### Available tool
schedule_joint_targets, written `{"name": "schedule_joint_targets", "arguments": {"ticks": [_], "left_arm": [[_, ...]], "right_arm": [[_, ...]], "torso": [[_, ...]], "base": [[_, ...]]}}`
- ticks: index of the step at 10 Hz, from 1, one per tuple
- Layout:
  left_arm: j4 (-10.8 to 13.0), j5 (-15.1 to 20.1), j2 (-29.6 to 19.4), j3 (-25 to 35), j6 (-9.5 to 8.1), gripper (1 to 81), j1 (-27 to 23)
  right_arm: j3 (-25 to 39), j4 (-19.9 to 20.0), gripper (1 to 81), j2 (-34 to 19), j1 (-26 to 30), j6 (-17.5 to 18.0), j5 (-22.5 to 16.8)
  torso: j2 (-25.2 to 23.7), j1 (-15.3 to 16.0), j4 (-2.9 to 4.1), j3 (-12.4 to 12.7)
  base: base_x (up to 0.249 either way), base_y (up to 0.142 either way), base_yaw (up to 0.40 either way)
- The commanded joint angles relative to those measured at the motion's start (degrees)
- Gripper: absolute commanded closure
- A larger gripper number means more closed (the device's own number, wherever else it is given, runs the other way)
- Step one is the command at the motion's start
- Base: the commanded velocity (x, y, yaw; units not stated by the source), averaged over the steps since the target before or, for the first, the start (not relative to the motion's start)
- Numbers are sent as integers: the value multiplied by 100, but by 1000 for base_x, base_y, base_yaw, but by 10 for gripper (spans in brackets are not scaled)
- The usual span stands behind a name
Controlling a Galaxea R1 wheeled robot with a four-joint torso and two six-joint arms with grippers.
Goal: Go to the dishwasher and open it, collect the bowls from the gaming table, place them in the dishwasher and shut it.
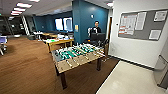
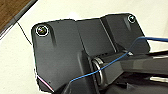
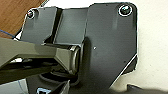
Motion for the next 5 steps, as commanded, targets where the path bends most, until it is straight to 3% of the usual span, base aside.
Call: {"name": "schedule_joint_targets", "arguments": {"ticks": [1, 5], "left_arm": [[54, 238, -5, -25, 5, 10, -254], [54, 238, -14, -34, 5, 10, -237]], "right_arm": [[-13, -61, 10, 17, 256, -28, -304], [13, -61, 10, 25, 247, -28, -304]], "torso": [[0, 0, 0, 0], [0, 0, 0, 0]], "base": [[0, 0, 350], [0, 0, 350]]}}
